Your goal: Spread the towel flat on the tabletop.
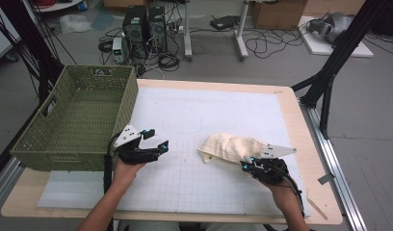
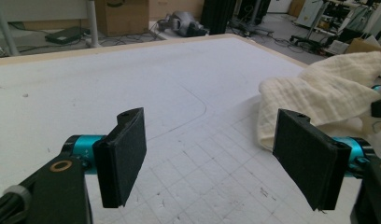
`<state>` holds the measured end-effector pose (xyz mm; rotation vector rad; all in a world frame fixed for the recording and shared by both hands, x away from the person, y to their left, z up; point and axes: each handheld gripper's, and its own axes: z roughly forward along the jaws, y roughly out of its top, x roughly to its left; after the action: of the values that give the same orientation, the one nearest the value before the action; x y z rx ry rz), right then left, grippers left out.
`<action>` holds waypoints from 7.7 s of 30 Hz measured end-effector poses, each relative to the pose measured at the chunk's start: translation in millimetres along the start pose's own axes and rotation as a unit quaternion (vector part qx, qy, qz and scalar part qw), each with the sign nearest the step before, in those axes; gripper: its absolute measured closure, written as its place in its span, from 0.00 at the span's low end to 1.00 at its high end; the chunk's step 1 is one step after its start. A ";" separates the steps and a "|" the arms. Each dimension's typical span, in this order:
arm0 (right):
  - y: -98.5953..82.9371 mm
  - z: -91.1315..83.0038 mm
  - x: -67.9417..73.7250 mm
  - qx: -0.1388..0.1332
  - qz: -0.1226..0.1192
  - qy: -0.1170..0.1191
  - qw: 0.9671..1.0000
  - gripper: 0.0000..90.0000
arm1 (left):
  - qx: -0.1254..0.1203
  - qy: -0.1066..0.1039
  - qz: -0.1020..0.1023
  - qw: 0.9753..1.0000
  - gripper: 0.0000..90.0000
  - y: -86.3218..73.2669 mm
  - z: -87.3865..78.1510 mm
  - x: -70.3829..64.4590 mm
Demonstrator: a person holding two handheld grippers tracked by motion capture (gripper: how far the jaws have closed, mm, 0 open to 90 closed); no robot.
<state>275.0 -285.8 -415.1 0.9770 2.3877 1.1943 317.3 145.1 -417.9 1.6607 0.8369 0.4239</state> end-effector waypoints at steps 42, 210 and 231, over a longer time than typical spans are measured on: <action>71.9 44.2 -110.4 -0.038 0.112 -0.221 0.968 0.82 | 0.009 -0.003 0.003 1.000 0.29 -2.5 3.8 1.5; 67.8 67.3 -98.2 -0.001 0.060 -0.214 0.975 0.90 | 0.124 0.053 0.009 0.991 0.58 8.5 53.0 16.2; 28.2 -6.4 -70.7 -0.070 0.054 -0.144 0.986 0.53 | 0.177 -0.047 0.022 0.983 0.51 -11.1 79.7 -29.0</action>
<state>335.3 -326.3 -391.3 1.1581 2.0226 1.1510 347.8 69.9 -445.1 2.0143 0.8404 0.2313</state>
